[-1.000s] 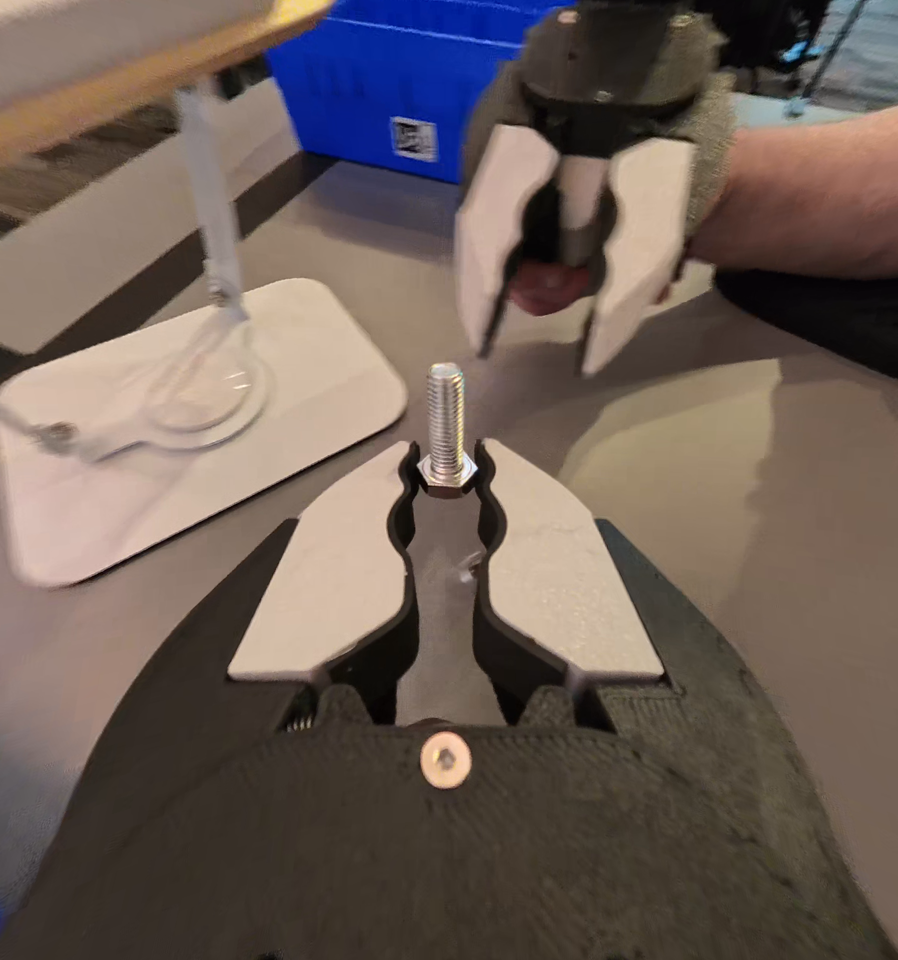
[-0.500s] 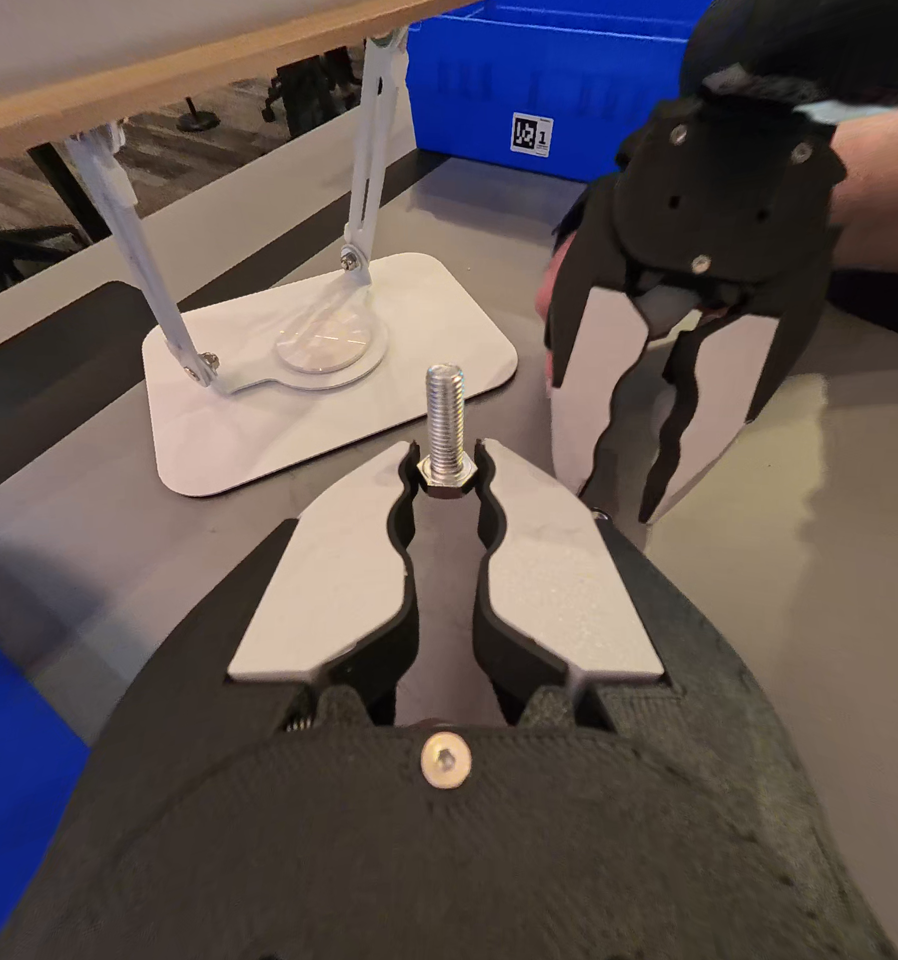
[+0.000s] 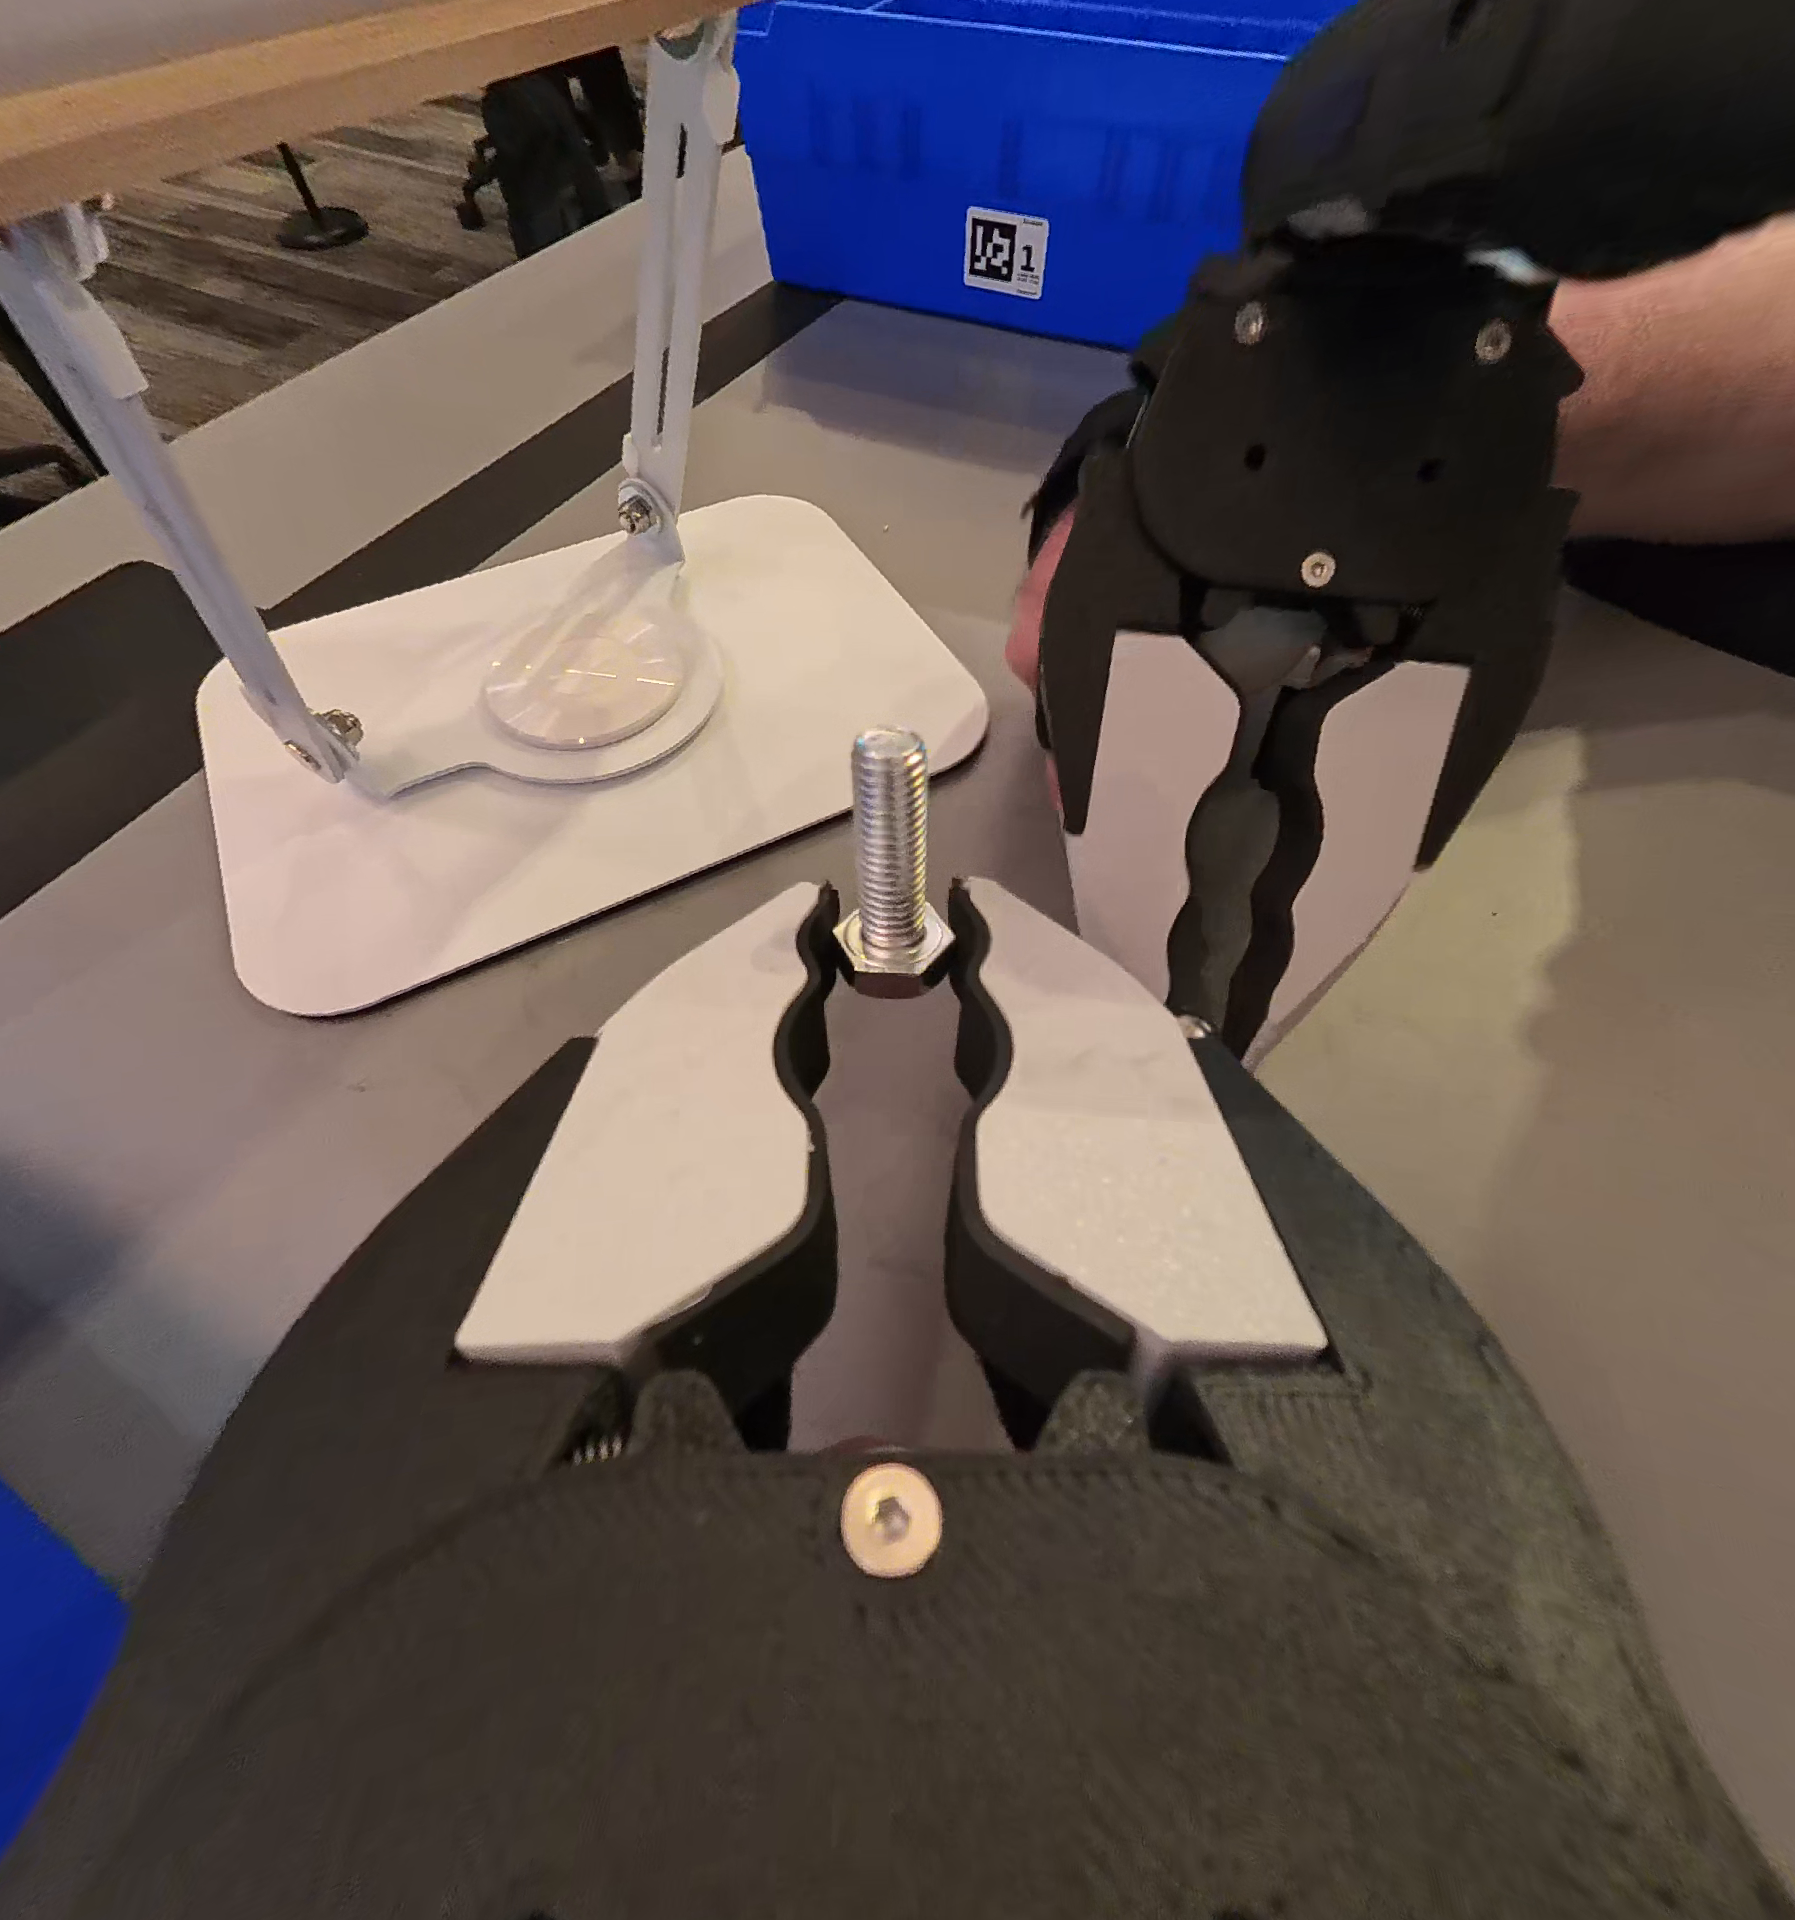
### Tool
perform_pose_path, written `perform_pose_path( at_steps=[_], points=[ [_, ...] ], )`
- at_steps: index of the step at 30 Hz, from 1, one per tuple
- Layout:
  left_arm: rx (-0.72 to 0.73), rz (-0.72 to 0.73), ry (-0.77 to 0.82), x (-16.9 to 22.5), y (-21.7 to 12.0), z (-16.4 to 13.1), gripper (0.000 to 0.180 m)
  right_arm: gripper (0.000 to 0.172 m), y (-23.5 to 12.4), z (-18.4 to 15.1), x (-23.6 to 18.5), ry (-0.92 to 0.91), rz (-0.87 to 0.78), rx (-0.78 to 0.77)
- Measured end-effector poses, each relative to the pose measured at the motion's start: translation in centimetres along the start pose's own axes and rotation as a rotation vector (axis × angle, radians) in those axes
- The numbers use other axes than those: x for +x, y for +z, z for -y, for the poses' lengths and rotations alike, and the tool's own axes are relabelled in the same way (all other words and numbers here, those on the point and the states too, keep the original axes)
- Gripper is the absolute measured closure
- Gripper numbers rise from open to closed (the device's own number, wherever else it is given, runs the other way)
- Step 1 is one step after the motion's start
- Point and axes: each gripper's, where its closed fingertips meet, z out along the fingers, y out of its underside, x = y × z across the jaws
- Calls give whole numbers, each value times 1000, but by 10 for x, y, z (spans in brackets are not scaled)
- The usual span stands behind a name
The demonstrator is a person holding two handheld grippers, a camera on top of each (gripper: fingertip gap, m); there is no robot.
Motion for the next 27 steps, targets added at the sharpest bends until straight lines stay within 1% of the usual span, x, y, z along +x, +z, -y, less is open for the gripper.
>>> perform_pose_path(
  at_steps=[3,8,12,18,27],
  points=[
    [-25,-12,23,4,2,-3,161,155,-18,15,1,0,-18,76],
    [-47,-53,73,18,7,-3,161,155,-56,36,9,-26,-98,192],
    [-86,-115,108,35,14,-7,161,155,-77,52,12,-48,-148,278],
    [-119,-133,163,48,21,-9,161,155,-82,56,15,-69,-198,288],
    [-110,-138,182,54,24,-5,161,155,-78,50,17,-40,-171,290]
  ],
)
